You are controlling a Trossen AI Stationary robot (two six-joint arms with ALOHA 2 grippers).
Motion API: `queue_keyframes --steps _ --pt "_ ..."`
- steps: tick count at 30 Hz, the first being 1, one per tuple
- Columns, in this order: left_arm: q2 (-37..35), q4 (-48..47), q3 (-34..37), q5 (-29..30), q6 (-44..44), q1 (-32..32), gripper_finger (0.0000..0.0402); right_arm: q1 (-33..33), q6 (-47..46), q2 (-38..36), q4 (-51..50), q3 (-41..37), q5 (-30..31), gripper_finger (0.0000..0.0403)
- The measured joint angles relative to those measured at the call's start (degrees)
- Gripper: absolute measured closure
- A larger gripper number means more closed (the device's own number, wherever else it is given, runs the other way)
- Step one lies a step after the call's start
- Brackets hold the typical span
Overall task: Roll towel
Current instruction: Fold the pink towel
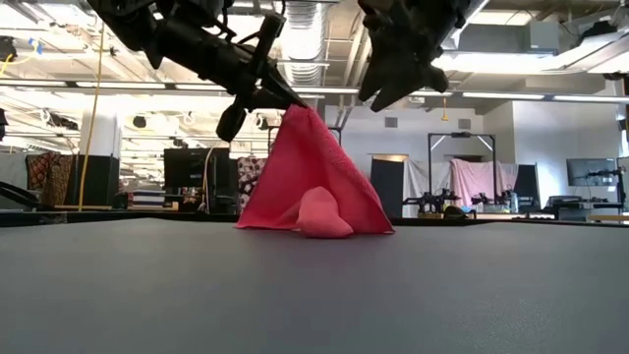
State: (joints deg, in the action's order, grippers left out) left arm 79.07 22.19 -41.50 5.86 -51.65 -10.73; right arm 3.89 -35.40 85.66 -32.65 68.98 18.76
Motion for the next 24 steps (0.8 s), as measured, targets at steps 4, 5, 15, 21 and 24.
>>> queue_keyframes --steps 4,5,15,21,24 --pt "0.0 2.4 0.0 -0.1 0.0 -0.6 0.0401 0.8 4.2 -0.1 7.4 -5.1 3.5 0.0201" --pt "0.0 2.9 0.0 -0.1 0.0 -0.7 0.0401 1.0 4.4 0.0 8.0 -6.4 4.4 0.0199" --pt "0.0 4.3 0.0 -1.6 -0.9 -0.9 0.0401 1.0 6.1 -0.1 16.1 -15.0 8.6 0.0203" --pt "0.0 4.8 0.0 -1.6 -1.5 -0.9 0.0401 1.3 7.5 -0.1 18.4 -16.6 8.5 0.0203" --pt "0.0 5.4 0.0 -1.0 -1.5 -0.9 0.0401 1.4 7.7 0.0 17.9 -16.9 8.5 0.0203"
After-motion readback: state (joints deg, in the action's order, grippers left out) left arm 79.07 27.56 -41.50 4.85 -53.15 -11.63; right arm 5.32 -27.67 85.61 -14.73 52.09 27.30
